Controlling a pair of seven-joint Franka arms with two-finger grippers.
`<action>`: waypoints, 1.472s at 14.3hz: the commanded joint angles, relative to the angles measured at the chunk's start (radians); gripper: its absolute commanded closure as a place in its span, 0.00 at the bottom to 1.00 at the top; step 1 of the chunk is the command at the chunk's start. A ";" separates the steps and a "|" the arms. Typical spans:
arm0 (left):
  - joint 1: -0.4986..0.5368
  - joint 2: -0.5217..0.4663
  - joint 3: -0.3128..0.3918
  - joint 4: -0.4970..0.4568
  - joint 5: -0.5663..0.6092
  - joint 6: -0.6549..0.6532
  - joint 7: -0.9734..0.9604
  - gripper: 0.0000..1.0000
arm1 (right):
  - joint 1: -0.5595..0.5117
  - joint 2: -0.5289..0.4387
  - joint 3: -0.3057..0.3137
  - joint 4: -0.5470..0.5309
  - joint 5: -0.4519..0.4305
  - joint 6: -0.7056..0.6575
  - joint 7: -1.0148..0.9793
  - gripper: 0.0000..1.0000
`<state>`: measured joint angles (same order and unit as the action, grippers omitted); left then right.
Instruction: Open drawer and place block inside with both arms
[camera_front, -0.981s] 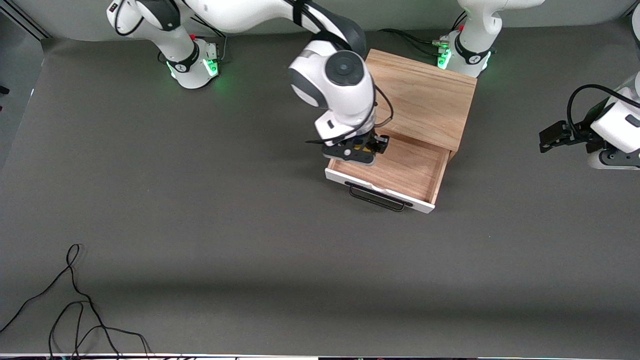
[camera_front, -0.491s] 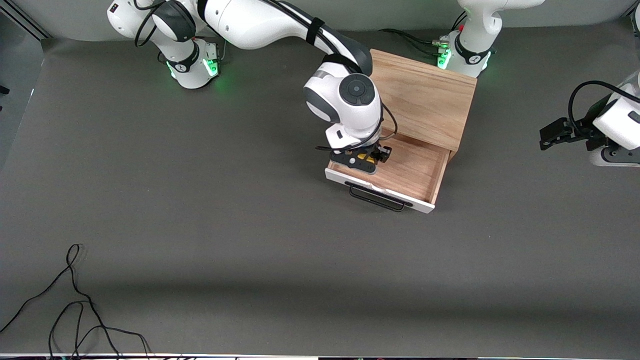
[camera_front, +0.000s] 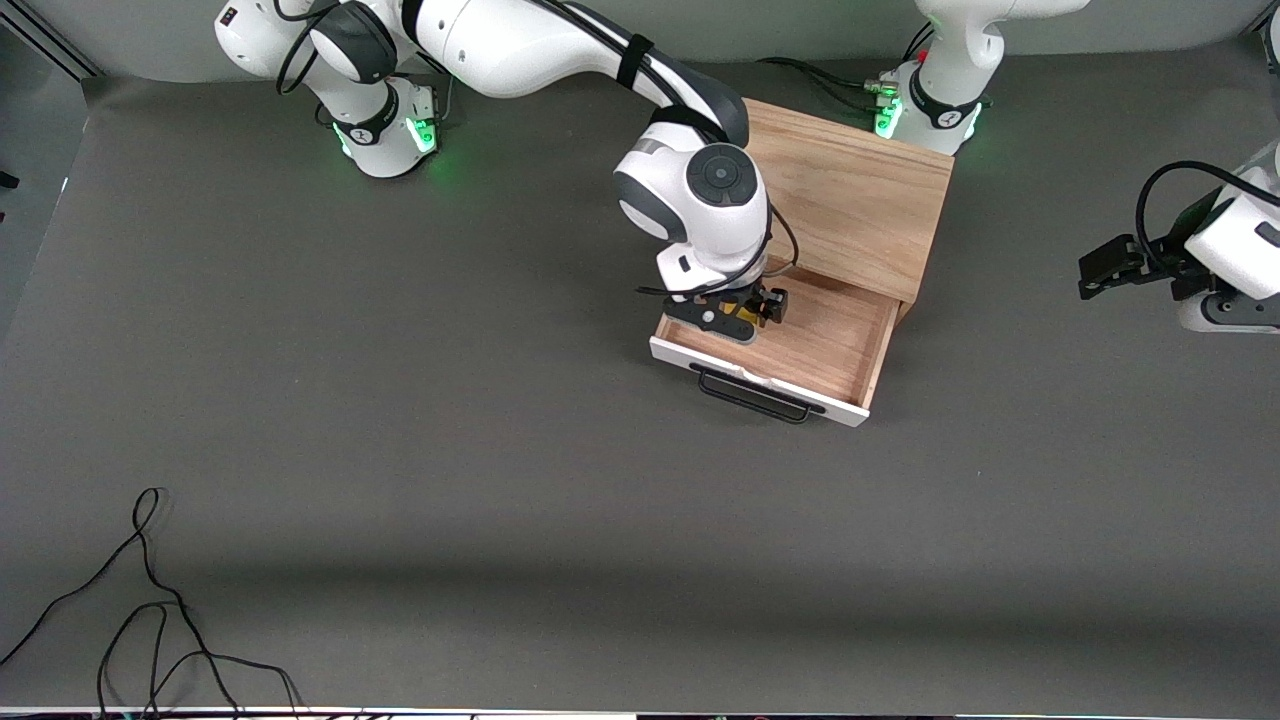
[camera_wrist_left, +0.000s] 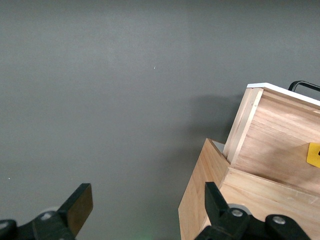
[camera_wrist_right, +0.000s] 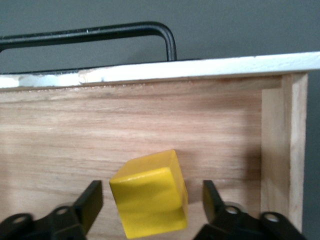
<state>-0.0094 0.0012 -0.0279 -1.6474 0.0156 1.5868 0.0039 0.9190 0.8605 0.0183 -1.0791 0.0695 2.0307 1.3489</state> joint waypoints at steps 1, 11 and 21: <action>-0.003 -0.007 0.005 0.001 -0.013 -0.013 0.005 0.00 | 0.015 0.006 -0.012 0.018 -0.020 0.008 0.033 0.00; -0.007 -0.004 0.003 -0.002 -0.011 -0.014 0.004 0.00 | -0.178 -0.276 -0.020 -0.010 -0.008 -0.235 -0.195 0.00; -0.012 -0.004 0.002 -0.002 -0.011 -0.018 0.001 0.00 | -0.641 -0.676 -0.020 -0.367 0.041 -0.314 -0.813 0.00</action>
<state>-0.0108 0.0020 -0.0319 -1.6510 0.0142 1.5836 0.0039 0.3428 0.3032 -0.0111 -1.2994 0.0913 1.7037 0.6278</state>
